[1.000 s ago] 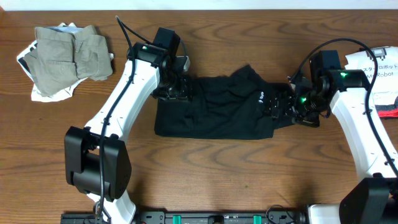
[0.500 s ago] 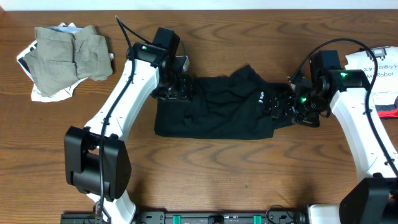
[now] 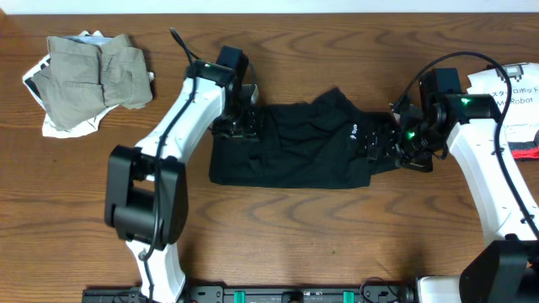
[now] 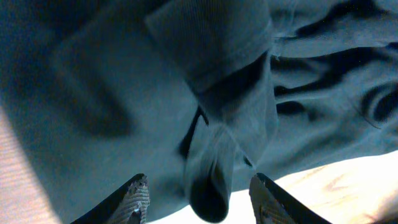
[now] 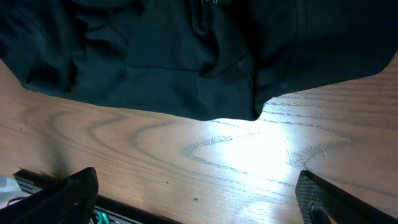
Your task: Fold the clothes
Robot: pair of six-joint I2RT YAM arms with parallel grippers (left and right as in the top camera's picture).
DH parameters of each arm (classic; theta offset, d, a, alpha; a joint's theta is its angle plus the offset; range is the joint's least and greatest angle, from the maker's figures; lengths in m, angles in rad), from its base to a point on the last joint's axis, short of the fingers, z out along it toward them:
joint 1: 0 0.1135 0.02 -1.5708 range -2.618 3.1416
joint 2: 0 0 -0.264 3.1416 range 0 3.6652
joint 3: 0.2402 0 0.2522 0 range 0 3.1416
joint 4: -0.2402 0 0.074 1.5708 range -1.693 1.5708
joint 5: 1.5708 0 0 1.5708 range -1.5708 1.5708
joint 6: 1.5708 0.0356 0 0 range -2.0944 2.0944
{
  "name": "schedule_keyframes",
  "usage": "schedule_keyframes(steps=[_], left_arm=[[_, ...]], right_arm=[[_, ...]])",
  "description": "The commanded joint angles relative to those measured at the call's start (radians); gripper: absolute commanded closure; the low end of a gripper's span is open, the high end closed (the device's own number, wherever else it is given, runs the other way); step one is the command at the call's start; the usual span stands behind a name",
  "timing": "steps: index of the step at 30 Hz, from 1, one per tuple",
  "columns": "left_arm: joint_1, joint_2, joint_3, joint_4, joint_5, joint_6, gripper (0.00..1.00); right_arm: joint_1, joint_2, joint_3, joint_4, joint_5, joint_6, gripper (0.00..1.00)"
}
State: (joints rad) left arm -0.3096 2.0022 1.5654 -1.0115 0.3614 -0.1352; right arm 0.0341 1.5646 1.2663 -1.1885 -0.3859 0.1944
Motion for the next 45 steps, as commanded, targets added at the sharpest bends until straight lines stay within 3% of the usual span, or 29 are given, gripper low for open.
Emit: schedule_keyframes(steps=[1, 18, 22, 24, 38, 45], left_arm=[[-0.002, 0.034, -0.011, 0.0, 0.068, -0.008, 0.45], [-0.13, 0.053, -0.013, -0.023, 0.135, -0.073, 0.45], [-0.173, 0.053, -0.012, -0.008, 0.233, -0.073, 0.46], [-0.186, 0.051, -0.012, 0.002, 0.201, -0.073, 0.51], [-0.029, 0.017, -0.009, -0.058, -0.11, -0.092, 0.52], [0.023, 0.018, -0.01, -0.091, -0.112, -0.092, 0.52]], right_arm=[[0.006, 0.006, -0.003, 0.0, -0.007, 0.011, 0.01], [0.006, 0.006, -0.003, 0.0, -0.007, 0.011, 0.01], [0.006, 0.006, -0.003, 0.0, -0.007, 0.011, 0.01], [0.006, 0.006, -0.003, 0.0, -0.007, 0.011, 0.01], [0.006, 0.006, -0.003, 0.0, -0.007, 0.011, 0.01], [0.006, 0.006, -0.003, 0.0, -0.007, 0.011, 0.01]])
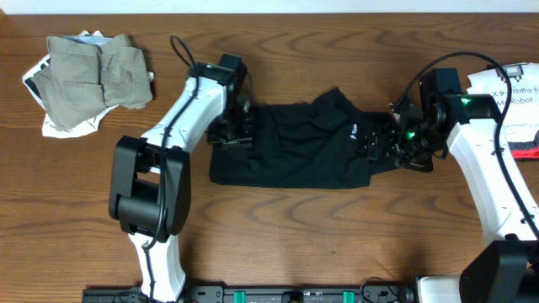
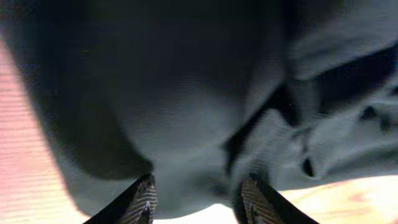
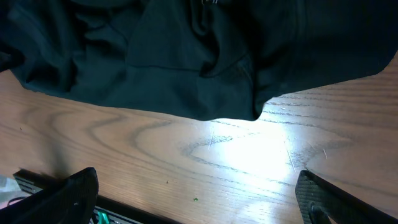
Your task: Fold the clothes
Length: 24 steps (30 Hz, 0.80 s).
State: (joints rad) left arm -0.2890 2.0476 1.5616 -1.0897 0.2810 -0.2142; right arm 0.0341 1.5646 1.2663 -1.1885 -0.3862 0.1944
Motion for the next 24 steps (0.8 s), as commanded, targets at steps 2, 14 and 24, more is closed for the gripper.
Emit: schedule_keyframes(steps=[2, 14, 24], left_arm=[[-0.003, -0.028, -0.007, -0.025, -0.014, -0.012, 0.53], [-0.067, -0.028, -0.085, 0.02, 0.177, -0.035, 0.53], [-0.084, -0.028, -0.085, 0.048, 0.266, -0.034, 0.52]], right_arm=[[0.006, 0.006, -0.003, 0.0, -0.006, 0.011, 0.01], [0.006, 0.006, -0.003, 0.0, -0.006, 0.011, 0.01], [0.006, 0.006, -0.003, 0.0, -0.006, 0.011, 0.01]])
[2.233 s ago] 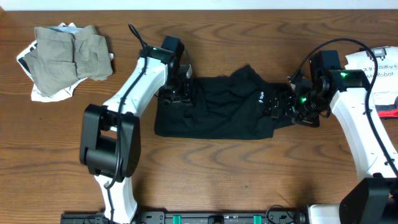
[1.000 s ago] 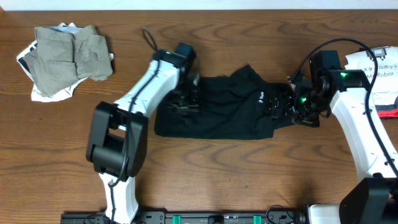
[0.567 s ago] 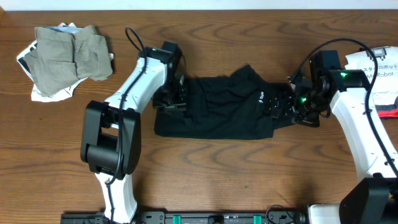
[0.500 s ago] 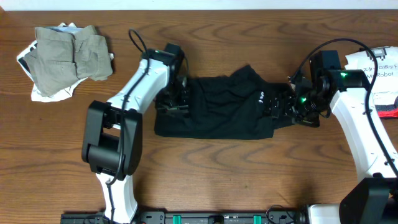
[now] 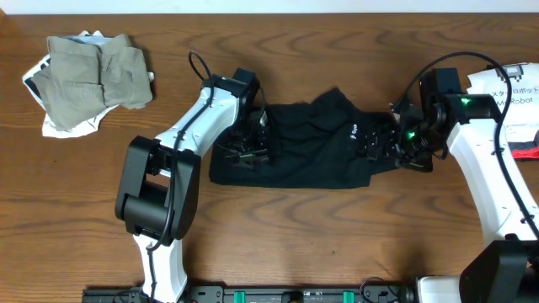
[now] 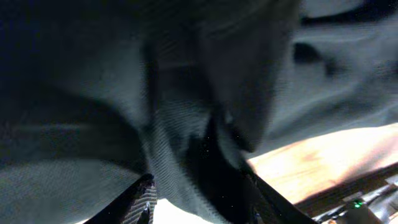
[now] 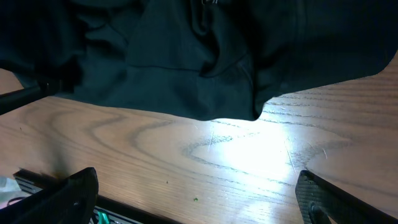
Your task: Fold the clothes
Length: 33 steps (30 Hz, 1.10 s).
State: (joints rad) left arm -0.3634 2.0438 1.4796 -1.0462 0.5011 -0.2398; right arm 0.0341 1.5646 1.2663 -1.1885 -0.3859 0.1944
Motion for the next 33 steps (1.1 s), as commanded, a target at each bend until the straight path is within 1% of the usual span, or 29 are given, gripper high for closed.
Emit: schedule_keyframes(steps=[1, 18, 21, 22, 24, 28, 33], left_arm=[[-0.014, -0.024, -0.003, 0.013, 0.045, -0.009, 0.52], [-0.167, -0.025, -0.003, 0.099, 0.045, -0.024, 0.52], [-0.166, -0.039, -0.002, 0.097, 0.045, -0.024, 0.53], [-0.163, -0.047, -0.002, 0.095, 0.045, -0.023, 0.56], [-0.158, -0.072, -0.002, 0.097, 0.044, -0.003, 0.58], [-0.13, -0.142, 0.015, 0.1, -0.06, 0.006, 0.57], [-0.048, -0.234, 0.045, 0.116, -0.172, 0.003, 0.55]], right_arm=[[0.006, 0.006, -0.003, 0.0, -0.007, 0.011, 0.01], [0.006, 0.006, -0.002, 0.0, -0.007, 0.011, 0.01], [0.006, 0.006, -0.002, 0.0, -0.007, 0.011, 0.01], [0.006, 0.006, -0.003, 0.0, -0.007, 0.011, 0.01], [0.006, 0.006, -0.003, 0.0, -0.007, 0.011, 0.01], [0.006, 0.006, -0.003, 0.0, -0.007, 0.011, 0.01], [0.006, 0.006, -0.003, 0.0, -0.007, 0.011, 0.01]])
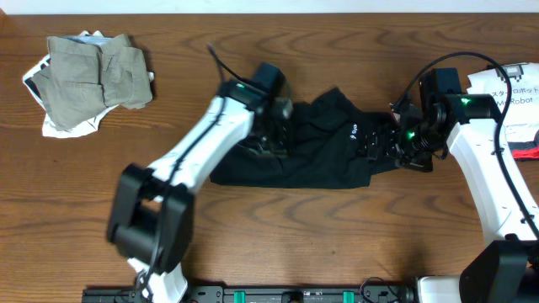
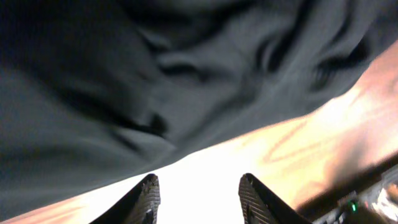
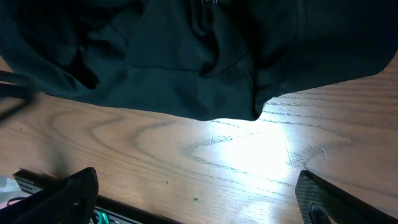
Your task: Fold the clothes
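Observation:
A black garment point(image 1: 312, 156) lies crumpled across the middle of the table. My left gripper point(image 1: 274, 130) hangs over its upper left part. In the left wrist view this gripper point(image 2: 200, 202) is open, with only bright bare table between its fingertips point(image 2: 148, 198) and the dark cloth point(image 2: 155, 81) beyond them. My right gripper point(image 1: 383, 143) sits at the garment's right edge. In the right wrist view it point(image 3: 196, 199) is wide open over bare wood, the cloth's edge point(image 3: 205, 87) ahead of it and nothing held.
A pile of khaki and white clothes point(image 1: 93, 71) lies at the far left corner. White paper point(image 1: 514, 93) and a red item point(image 1: 526, 151) sit at the right edge. The wooden table point(image 1: 278, 227) runs bare along the front.
My left gripper has moved right, from the garment's left part to over its upper middle. Cloth filled the space between its fingers then; now only table shows there. The right arm has not moved.
My left gripper stood open over the garment's upper left corner, a fold of cloth between its fingers. It stayed at that left edge, then sat lower on the left part with cloth between its fingers. Now it is further right, with nothing held. The right gripper stayed open at the right edge throughout.

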Robot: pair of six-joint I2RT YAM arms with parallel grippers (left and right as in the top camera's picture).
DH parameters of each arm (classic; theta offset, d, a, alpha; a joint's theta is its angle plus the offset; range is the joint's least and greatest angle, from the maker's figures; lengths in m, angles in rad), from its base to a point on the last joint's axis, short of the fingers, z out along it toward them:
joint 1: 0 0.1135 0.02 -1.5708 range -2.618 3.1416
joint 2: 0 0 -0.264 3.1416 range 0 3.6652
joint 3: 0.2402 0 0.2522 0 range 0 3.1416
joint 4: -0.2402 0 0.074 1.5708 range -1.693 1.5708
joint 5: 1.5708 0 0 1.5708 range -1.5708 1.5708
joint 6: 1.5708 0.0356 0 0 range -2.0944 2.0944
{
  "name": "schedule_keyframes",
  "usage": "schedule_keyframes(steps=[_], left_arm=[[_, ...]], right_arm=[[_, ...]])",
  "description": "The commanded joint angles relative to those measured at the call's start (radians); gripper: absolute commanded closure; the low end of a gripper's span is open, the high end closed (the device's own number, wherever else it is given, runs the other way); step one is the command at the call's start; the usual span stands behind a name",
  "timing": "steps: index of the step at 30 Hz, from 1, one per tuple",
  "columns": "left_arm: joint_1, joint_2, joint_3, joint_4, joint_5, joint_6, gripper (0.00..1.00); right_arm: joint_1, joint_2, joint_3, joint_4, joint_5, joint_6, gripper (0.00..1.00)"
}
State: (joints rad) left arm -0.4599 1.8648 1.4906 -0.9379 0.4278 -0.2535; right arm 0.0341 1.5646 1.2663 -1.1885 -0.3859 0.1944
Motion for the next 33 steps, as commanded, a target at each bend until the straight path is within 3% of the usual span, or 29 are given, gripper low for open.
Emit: schedule_keyframes(steps=[1, 4, 5, 11, 22, 33], left_arm=[[0.069, -0.068, 0.034, 0.018, -0.118, 0.006, 0.55], [0.135, -0.076, 0.034, 0.05, -0.15, -0.016, 0.54], [0.157, -0.07, 0.034, 0.058, -0.149, -0.016, 0.46], [0.224, 0.001, 0.034, 0.106, -0.081, -0.018, 0.4], [0.228, 0.188, 0.034, 0.211, 0.098, -0.068, 0.39], [0.228, 0.22, 0.034, 0.251, 0.175, -0.078, 0.39]], right_arm=[[0.006, 0.006, -0.003, 0.0, -0.007, 0.011, 0.01], [0.006, 0.006, -0.003, 0.0, -0.007, 0.011, 0.01], [0.006, 0.006, -0.003, 0.0, -0.007, 0.011, 0.01], [0.006, 0.006, -0.003, 0.0, -0.007, 0.011, 0.01], [0.006, 0.006, -0.003, 0.0, -0.007, 0.011, 0.01], [0.006, 0.006, -0.003, 0.0, -0.007, 0.011, 0.01]])
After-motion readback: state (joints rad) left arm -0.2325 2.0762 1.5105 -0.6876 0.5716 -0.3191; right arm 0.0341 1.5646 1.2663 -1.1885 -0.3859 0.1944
